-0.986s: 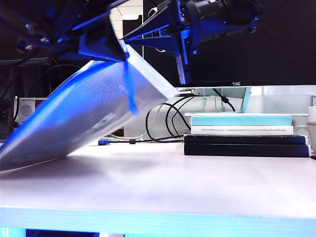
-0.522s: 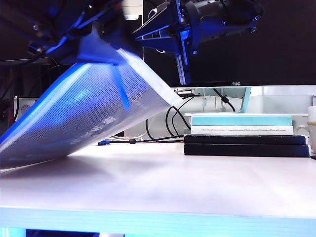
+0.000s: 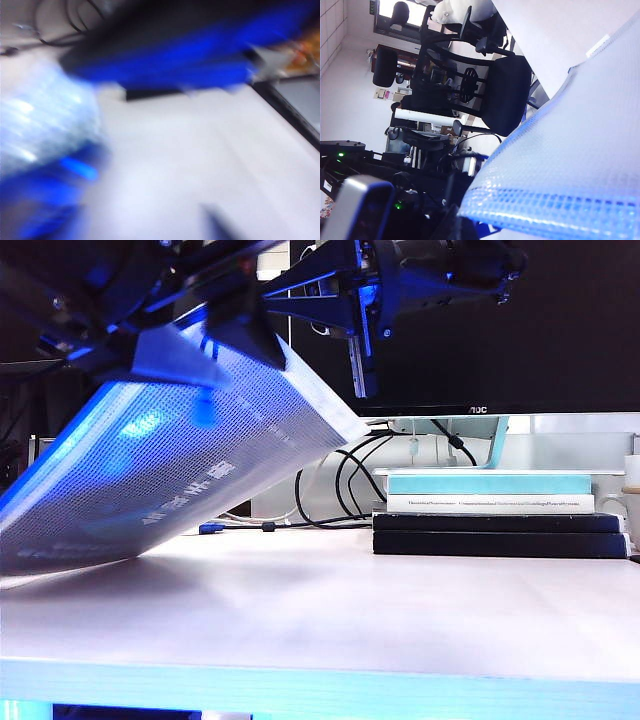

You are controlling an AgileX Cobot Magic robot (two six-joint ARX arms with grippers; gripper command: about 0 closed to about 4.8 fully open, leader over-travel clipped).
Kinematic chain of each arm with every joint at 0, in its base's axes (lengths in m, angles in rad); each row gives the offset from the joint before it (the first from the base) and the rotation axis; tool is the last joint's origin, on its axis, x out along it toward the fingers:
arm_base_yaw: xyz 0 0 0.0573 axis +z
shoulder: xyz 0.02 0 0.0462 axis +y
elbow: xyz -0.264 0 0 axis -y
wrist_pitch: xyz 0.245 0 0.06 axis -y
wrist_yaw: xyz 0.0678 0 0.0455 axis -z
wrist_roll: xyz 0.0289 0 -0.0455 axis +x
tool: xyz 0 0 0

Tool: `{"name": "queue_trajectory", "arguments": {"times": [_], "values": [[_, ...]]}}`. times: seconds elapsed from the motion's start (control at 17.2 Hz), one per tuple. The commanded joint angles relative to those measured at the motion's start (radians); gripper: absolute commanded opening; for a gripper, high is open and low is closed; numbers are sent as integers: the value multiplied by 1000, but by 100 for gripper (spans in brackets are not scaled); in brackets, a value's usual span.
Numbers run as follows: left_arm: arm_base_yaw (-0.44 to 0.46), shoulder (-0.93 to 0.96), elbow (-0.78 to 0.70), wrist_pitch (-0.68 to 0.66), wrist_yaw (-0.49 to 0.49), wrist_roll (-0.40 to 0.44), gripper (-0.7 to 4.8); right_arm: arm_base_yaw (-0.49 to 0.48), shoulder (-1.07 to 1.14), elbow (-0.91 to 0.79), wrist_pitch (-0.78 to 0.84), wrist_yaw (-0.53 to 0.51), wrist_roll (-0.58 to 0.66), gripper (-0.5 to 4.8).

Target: Pick up the transparent plastic file bag with a blue zipper and open its zipper.

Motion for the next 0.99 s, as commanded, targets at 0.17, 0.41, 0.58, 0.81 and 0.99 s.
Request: {"name": "queue_trajectory", "arguments": {"times": [0.17,0.41,0.58,0.81,0.99], "values": [[-211,-74,7,-111,-227,31,447,-49,-8,4,31,2,-8,-9],[-270,-67,7,-137,-362,51,447,-66,-8,4,27,-20,-6,-9],[-178,-63,6,-121,-352,48,447,-63,-8,4,27,-43,1,-9],[-49,-61,6,-15,-155,47,447,-63,-19,4,29,-63,13,-9],[7,-31,6,53,-84,46,447,-63,-22,4,29,-65,16,-9]]}}
